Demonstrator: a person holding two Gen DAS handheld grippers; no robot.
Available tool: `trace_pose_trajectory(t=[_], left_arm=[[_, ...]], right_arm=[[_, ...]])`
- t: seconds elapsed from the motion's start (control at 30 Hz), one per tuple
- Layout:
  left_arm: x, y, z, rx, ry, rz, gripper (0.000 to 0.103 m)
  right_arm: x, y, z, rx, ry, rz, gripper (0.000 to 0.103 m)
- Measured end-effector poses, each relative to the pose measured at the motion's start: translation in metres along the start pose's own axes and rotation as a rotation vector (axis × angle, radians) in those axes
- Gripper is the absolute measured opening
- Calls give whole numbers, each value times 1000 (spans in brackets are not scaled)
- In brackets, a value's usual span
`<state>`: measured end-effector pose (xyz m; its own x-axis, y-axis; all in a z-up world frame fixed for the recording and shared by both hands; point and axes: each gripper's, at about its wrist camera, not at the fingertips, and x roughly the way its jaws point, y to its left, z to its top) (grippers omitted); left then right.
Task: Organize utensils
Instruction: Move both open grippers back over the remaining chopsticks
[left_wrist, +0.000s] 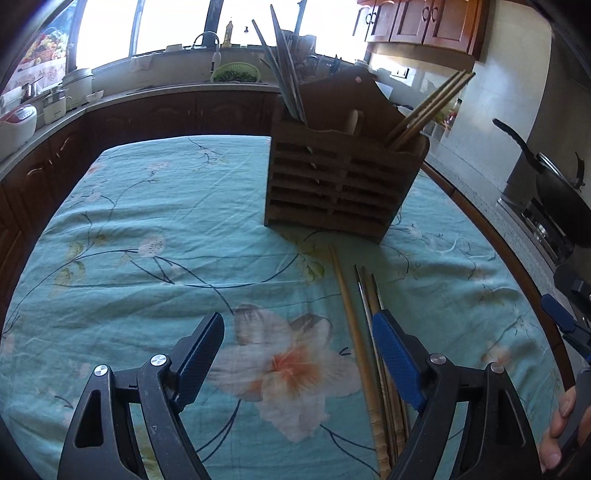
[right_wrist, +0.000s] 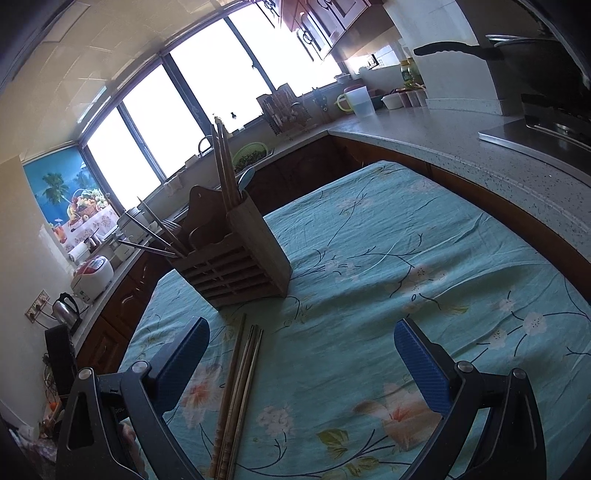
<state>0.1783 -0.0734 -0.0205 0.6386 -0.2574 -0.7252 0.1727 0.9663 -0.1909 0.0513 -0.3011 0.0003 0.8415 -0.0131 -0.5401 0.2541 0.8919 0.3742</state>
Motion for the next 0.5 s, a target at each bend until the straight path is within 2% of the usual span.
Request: trace_pose_trajectory(t=[0.1,0.17,0.27,0.4,0.47,0.5], left_arm=[[21,-15,9,46,38,9,70],[36,-21,13,66,70,7,56],[61,-25,18,89,113,25,46],[73,-26,17,123,115,36,39],[71,-27,10,168,107,64,28],[67,-25,5,178,105,59,27]], right_arm=[[3,-1,0,-9,10,-10,101],[4,-1,0,-14,15,-16,100],[6,-2,0,-23,23,-23,99],[11,0,-1,-37,41,-21,91],[18,3,-3,-49,60,-22,84],[22,4,-4,-55,75,-19,78]])
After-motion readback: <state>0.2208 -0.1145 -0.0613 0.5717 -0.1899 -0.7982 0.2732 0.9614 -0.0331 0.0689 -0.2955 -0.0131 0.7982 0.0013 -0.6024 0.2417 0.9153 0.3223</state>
